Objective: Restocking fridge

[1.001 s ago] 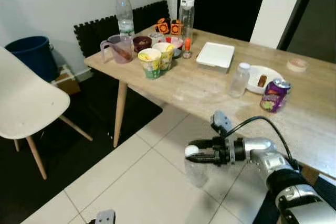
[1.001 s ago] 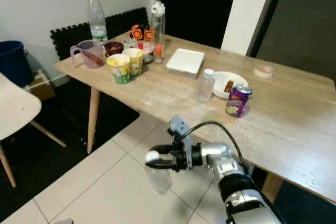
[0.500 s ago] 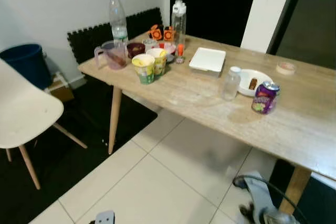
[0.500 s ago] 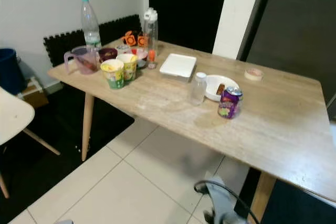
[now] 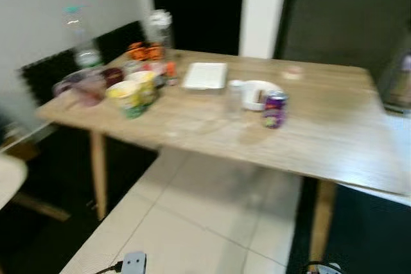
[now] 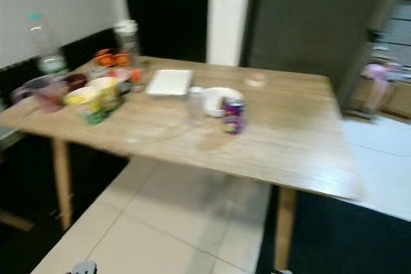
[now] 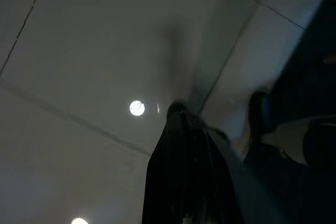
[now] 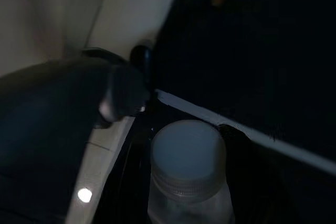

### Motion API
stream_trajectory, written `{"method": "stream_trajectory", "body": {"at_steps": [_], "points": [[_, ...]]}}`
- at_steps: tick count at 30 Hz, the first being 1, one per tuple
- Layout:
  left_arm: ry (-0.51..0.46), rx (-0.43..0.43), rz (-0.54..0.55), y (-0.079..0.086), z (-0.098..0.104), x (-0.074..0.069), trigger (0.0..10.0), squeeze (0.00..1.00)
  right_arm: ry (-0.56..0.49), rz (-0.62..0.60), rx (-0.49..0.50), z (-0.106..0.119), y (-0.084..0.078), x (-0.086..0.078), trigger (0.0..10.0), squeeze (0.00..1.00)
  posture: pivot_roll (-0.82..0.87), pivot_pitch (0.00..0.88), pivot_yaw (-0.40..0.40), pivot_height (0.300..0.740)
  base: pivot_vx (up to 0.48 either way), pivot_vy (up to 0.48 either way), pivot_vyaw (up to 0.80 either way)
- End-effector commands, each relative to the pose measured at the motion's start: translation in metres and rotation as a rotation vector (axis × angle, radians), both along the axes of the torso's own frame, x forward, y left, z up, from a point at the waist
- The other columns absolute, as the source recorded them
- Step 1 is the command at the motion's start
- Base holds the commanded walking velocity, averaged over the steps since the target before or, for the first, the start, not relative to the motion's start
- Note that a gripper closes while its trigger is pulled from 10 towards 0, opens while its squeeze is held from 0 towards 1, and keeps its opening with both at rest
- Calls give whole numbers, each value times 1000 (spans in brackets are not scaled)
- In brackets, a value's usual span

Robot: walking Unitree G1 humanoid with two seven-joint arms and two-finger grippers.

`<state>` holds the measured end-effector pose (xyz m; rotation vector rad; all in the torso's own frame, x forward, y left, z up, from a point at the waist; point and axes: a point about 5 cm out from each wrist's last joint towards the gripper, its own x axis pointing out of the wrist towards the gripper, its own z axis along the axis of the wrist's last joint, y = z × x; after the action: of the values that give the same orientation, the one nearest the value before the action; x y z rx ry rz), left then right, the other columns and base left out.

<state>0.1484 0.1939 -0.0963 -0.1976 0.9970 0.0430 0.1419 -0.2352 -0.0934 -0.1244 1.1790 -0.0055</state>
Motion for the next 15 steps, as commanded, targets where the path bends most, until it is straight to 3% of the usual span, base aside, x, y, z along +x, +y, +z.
{"method": "stream_trajectory", "body": {"at_steps": [1, 7, 15], "points": [[13, 7, -17, 1, 0, 0, 10000, 0, -30, 26, -5, 4, 2, 13, 10000, 0, -42, 0, 30, 740, 0, 0, -788], [30, 2, -33, -4, -2, -4, 10000, 0, -36, 61, -11, 6, 6, 19, 10000, 0, -41, 0, 31, 740, 0, 0, -788], [42, 1, -44, -5, -4, -8, 10000, 0, -10, 78, -9, 3, 11, 14, 10000, 0, -39, 0, 33, 740, 0, 0, -788]]}}
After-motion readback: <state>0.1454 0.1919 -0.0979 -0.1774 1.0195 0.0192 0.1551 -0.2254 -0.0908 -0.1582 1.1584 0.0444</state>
